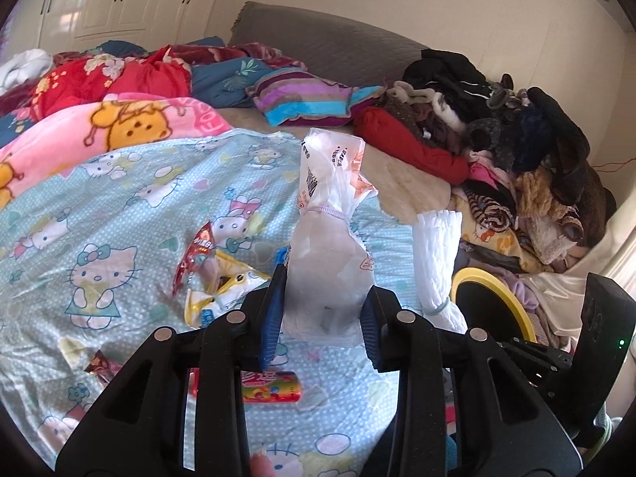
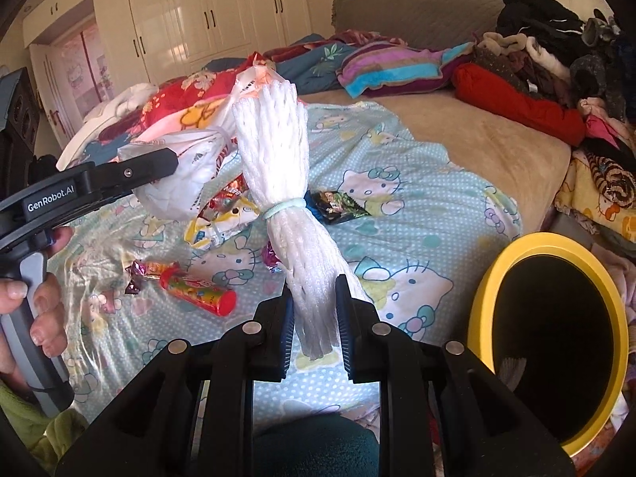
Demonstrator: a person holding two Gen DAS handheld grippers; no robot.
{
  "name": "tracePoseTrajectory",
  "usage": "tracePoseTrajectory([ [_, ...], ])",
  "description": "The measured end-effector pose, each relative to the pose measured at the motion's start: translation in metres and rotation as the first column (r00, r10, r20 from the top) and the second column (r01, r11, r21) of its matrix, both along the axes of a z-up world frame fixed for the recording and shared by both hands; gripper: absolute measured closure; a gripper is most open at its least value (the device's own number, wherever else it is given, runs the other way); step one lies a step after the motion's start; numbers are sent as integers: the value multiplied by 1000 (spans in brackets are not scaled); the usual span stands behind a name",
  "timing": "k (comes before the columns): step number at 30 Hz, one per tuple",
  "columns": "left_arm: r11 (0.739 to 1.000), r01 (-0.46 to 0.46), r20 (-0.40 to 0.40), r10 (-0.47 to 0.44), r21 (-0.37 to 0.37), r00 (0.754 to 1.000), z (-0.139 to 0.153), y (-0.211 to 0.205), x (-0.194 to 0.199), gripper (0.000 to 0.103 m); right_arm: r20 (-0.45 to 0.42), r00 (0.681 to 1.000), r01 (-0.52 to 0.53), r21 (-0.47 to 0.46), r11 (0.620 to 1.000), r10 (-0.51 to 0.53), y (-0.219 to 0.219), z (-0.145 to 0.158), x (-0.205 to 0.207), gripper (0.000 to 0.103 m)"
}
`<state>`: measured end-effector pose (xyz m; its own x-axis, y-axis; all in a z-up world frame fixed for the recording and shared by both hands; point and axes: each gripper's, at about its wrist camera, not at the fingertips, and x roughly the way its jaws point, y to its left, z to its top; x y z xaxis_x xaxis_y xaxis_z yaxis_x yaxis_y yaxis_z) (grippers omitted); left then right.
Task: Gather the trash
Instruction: 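Grasp the clear plastic bag with the left tool while the right tool grasps the white tassel bundle, then carry both items over the yellow bin and open both tools to release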
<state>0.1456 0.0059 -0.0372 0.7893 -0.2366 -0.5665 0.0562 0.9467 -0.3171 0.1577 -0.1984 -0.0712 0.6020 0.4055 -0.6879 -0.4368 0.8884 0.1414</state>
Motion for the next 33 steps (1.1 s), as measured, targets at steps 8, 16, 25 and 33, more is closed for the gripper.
tracePoseTrajectory([
  [8,999,34,19,-34,5,999,8,-16,-5,76,14,999,42,16,999,-42,-20,9,-8,84],
  [16,997,69,29,-70,16,997,12,-34,-7,76,20,996,87,28,996,-87,-42,12,-14,84],
  [25,993,118,31,-119,29,992,13,-59,-8,76,16,987,156,48,987,-157,-76,14,-16,84],
  [33,984,174,30,-175,45,984,13,-82,-5,79,18,973,230,52,972,-231,-108,15,-17,84],
])
